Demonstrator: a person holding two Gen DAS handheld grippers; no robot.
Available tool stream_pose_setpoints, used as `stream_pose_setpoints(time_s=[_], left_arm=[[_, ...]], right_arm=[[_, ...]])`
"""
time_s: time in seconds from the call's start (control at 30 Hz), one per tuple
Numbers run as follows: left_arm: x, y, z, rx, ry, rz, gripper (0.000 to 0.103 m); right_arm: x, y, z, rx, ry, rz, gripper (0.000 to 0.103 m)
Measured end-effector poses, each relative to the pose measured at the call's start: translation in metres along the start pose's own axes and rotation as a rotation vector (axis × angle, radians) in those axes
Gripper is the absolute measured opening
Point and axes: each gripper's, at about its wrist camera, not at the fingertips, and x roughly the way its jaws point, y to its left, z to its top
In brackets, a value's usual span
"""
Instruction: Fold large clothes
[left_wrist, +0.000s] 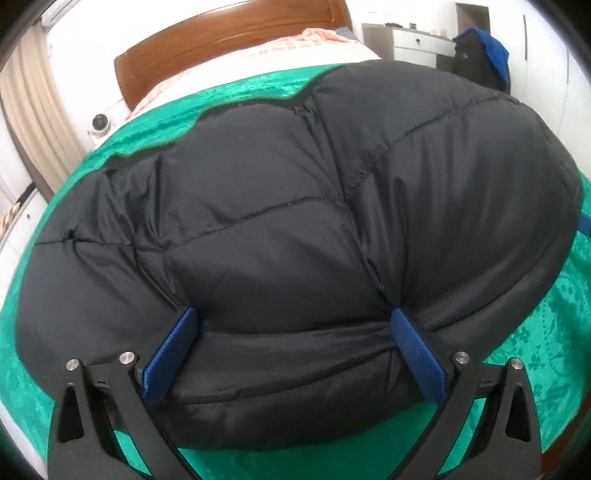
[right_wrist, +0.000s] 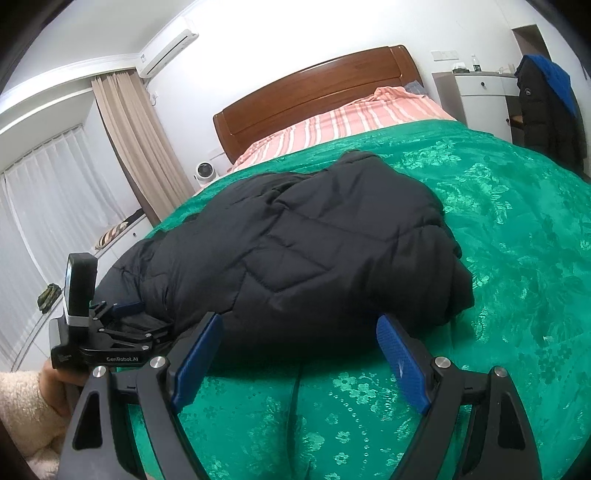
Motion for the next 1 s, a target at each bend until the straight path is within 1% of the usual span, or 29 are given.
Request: stream_pose_setpoints(time_s=[0.1,0.17,0.23,0.27,0.37,0.43,0.5,0.6,0.7,0.73,0.8,0.9,0.97,1.0], left_arm=[[-0.005,0.000,-0.001,0.007,0.013,-0.009,0.103],[-0.015,0.000,-0.002,0.022,0.030,-0.016,0.102],[-0.029,0.005,-0.005,0.014,0.017,-0.031,0.102],[-0.035,0.007,-0.005,-0.007,0.004,-0.045,0.102],[-0.046,0.025,0.005,-0.128,-0.025,-0.100,0.102],[-0.043,0.037,0.019,-0.201,-0.033,-0.104,0.102],[-0.033,0.043,0.028,-0.232,-0.027,-0.094,0.102],[-0.005,0.034,0.026,-0.189,0.042,-0.091,0.103],[0.008,0.019,0.015,-0.055,0.040,-0.038,0.102],[0.008,0.019,0.012,-0.042,0.032,-0.039,0.102],[0.007,0.021,0.010,-0.043,0.033,-0.052,0.102],[0.000,0.021,0.013,-0.044,0.056,-0.049,0.103],[-0.010,0.022,0.014,-0.044,0.059,-0.049,0.102],[-0.017,0.023,0.013,-0.047,0.048,-0.054,0.102]], right_arm=[[-0.001,-0.004,0.001,0.021,-0.004,-0.001,0.085],[-0.005,-0.009,0.001,0.048,-0.017,-0.007,0.085],[-0.010,-0.016,0.003,0.079,-0.032,-0.016,0.085],[-0.012,-0.018,0.003,0.093,-0.037,-0.019,0.085],[-0.013,-0.027,0.003,0.139,-0.040,-0.019,0.085],[-0.012,-0.028,0.003,0.151,-0.034,-0.015,0.085],[-0.011,-0.025,0.003,0.142,-0.028,-0.013,0.085],[-0.011,-0.019,0.002,0.115,-0.027,-0.011,0.085],[-0.011,-0.018,0.001,0.110,-0.026,-0.011,0.085],[-0.011,-0.020,0.001,0.116,-0.025,-0.009,0.085],[-0.009,-0.024,0.000,0.136,-0.020,-0.005,0.085],[-0.008,-0.033,0.000,0.176,-0.019,-0.005,0.085],[-0.010,-0.041,0.000,0.217,-0.025,-0.010,0.085],[-0.011,-0.046,-0.001,0.244,-0.029,-0.012,0.085]])
